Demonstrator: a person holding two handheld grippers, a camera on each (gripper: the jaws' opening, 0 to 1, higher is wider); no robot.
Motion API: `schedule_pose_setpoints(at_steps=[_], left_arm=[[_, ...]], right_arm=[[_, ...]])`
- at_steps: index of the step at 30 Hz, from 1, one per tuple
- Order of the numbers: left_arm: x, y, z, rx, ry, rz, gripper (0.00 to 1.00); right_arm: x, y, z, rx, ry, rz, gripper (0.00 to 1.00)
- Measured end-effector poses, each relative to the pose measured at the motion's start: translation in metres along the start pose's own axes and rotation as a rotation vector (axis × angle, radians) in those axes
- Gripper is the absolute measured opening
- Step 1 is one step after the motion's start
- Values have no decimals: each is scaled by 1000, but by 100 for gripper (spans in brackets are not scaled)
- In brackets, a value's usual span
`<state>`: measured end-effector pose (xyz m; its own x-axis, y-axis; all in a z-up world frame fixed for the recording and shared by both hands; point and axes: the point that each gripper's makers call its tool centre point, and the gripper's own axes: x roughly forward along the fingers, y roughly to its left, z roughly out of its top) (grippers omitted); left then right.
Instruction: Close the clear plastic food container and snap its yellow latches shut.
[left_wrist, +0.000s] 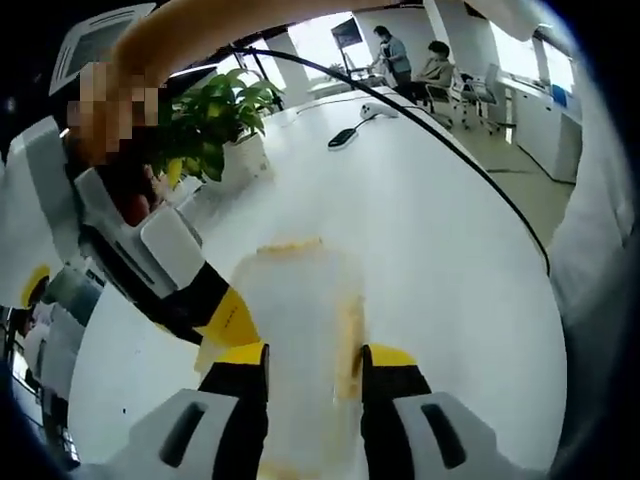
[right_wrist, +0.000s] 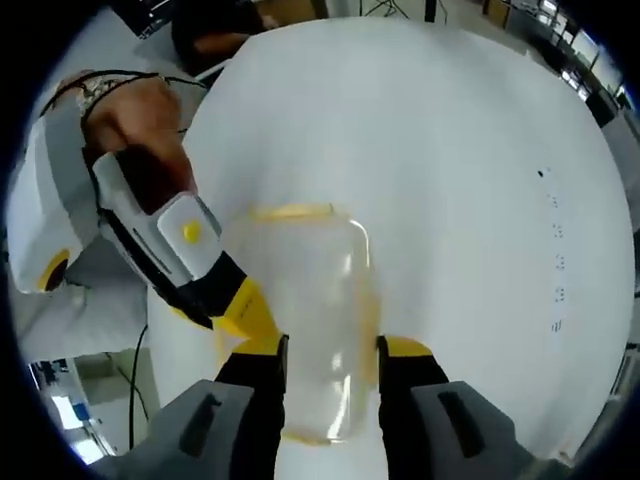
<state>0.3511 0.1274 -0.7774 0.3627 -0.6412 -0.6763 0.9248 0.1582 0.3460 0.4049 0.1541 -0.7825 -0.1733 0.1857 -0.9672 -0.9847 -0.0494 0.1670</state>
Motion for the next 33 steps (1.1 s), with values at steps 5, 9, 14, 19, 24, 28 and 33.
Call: schedule_pose_setpoints(at_steps=[5,9,14,19,24,28,33], left_arm=[[2,-3,0,83,6,17,30],[2,-1,-1,75,6,18,29],[3,-2,-1,88,17,26,28],[3,-1,-2,91,9,27,27],[3,-2,-2,94,13,29,27],[3,-2,-2,97,18,32,27],[1,-6,3,147,12,47,25]], right_arm=[[0,2,-1,16,14,1,32],[0,2,-2,10,23,4,32],[0,2,-3,18,24,19,32],[1,3,-2,20,15,23,31],[2,4,-2,18,37,23,31],[2,3,-2,20,44,24,31],[3,3,-1,25,36,28,31]])
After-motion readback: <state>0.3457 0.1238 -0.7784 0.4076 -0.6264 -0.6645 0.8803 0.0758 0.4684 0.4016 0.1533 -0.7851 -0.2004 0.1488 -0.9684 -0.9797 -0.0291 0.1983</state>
